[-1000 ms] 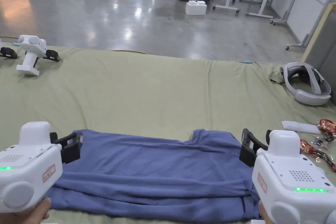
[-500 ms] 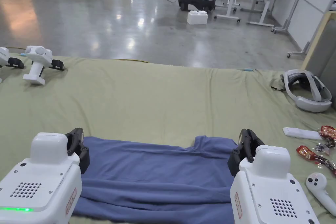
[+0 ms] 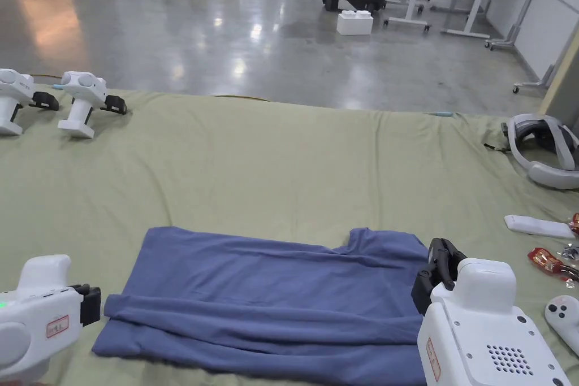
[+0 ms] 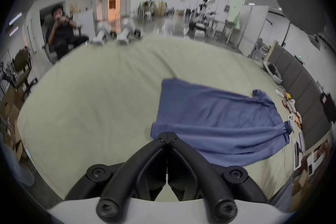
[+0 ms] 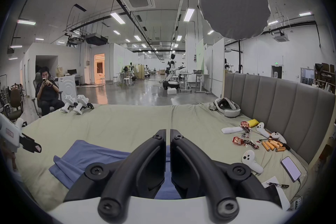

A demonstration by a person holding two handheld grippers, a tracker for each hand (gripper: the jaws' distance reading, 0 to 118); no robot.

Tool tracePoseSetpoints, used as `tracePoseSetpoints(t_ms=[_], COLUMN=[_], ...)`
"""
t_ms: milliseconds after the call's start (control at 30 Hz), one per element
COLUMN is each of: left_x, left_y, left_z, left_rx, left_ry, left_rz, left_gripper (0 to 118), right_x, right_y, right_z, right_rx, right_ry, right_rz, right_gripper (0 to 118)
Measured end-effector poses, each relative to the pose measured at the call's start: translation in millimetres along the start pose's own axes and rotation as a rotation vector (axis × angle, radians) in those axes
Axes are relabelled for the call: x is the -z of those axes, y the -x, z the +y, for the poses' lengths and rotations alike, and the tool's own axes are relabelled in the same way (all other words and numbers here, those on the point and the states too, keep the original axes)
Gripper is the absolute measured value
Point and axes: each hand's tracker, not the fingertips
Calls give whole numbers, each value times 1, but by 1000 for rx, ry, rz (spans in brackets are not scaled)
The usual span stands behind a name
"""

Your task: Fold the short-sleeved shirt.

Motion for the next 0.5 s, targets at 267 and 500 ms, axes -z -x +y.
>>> tracePoseSetpoints(t_ms=[267, 500], left_x=[43, 88], left_y=[8, 4], left_z=[6, -10], left_rx=[8, 34], left_ry=[180, 448], left_rz=[-32, 54], left_gripper=[72, 72], right_x=[10, 14], right_y=[-9, -21], right_z=[-18, -32], right_rx=[-6, -7], right_ry=[84, 140], right_rz=[-17, -41], right_gripper=[6, 6])
